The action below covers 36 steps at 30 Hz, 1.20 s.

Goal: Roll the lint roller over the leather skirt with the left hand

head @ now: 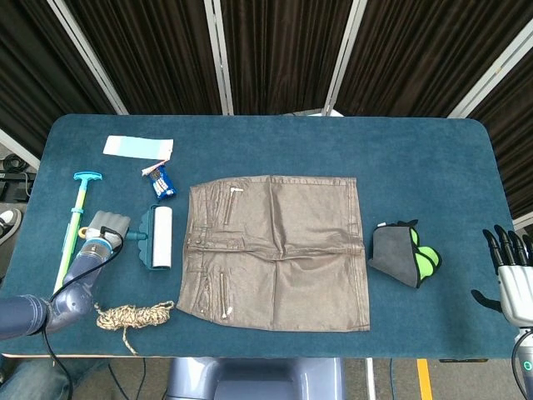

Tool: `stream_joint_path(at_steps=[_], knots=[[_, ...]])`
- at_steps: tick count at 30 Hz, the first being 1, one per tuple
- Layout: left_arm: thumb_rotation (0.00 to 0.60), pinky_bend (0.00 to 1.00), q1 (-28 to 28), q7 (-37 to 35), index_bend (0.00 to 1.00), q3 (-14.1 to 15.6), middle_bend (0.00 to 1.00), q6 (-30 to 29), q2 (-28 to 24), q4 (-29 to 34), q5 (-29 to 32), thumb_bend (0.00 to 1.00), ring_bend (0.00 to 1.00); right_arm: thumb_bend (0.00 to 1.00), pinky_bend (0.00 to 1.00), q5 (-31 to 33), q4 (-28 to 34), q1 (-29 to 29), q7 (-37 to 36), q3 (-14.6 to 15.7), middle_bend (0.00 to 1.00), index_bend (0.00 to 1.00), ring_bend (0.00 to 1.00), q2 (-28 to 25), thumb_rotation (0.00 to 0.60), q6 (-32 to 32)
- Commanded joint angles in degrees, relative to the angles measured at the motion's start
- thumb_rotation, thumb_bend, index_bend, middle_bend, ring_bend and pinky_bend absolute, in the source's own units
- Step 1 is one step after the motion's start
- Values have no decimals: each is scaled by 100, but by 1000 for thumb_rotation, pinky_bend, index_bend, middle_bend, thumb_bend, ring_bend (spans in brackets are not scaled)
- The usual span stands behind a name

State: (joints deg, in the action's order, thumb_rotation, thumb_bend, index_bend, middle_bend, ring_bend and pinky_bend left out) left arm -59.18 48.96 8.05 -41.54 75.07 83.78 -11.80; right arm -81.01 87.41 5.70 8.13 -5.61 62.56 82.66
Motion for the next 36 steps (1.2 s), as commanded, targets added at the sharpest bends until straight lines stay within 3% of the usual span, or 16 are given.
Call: stream_joint_path(at_steps=[1,2,4,6,7,10,14,20,25,31,36], knots=[[600,802,347,-494,839,-85,820,185,181,-395,-672,804,708,0,0,3,9,-1,18,6,0,0,0,3,600,-6],[600,759,384,-556,759,-94,752,175,204,-437,-780,663,660,0,0,4,11,0,28,7,0,0,0,5,600,-9],[600,587,471,-723,469,-118,480,160,237,-507,-1018,215,451,0,0,9,16,-1,41,8,0,0,0,7,600,-10],[600,425,520,-828,264,-132,277,155,227,-513,-1144,48,263,0,0,6,22,-3,39,8,0,0,0,3,600,-5],[600,328,576,-923,177,-140,185,115,206,-502,-1308,13,170,0,0,-2,31,-5,31,10,0,0,0,-1,600,0],[600,135,675,-1066,45,-149,34,-16,127,-424,-1560,0,28,0,0,-35,55,-9,8,22,0,0,0,-13,600,11],[600,11,867,-1349,0,-208,0,-393,-255,41,-1974,0,0,0,0,-153,111,-24,-48,54,0,0,0,-54,600,73],[600,0,1311,-1856,0,-350,0,-1310,-930,910,-2625,0,0,0,0,-294,179,-69,-202,79,0,0,0,-136,600,198],[600,0,2123,-2648,0,-420,0,-2709,-1117,1363,-3784,0,0,0,0,-439,242,-106,-364,114,0,0,0,-210,600,299],[600,0,3195,-2727,0,-60,0,-4550,-941,1534,-4990,0,0,0,0,-582,248,-139,-591,121,0,0,0,-279,600,430],[600,0,3993,-3173,0,224,0,-5623,-628,1365,-6035,0,0,0,0,-791,254,-194,-703,146,0,0,0,-331,600,645]])
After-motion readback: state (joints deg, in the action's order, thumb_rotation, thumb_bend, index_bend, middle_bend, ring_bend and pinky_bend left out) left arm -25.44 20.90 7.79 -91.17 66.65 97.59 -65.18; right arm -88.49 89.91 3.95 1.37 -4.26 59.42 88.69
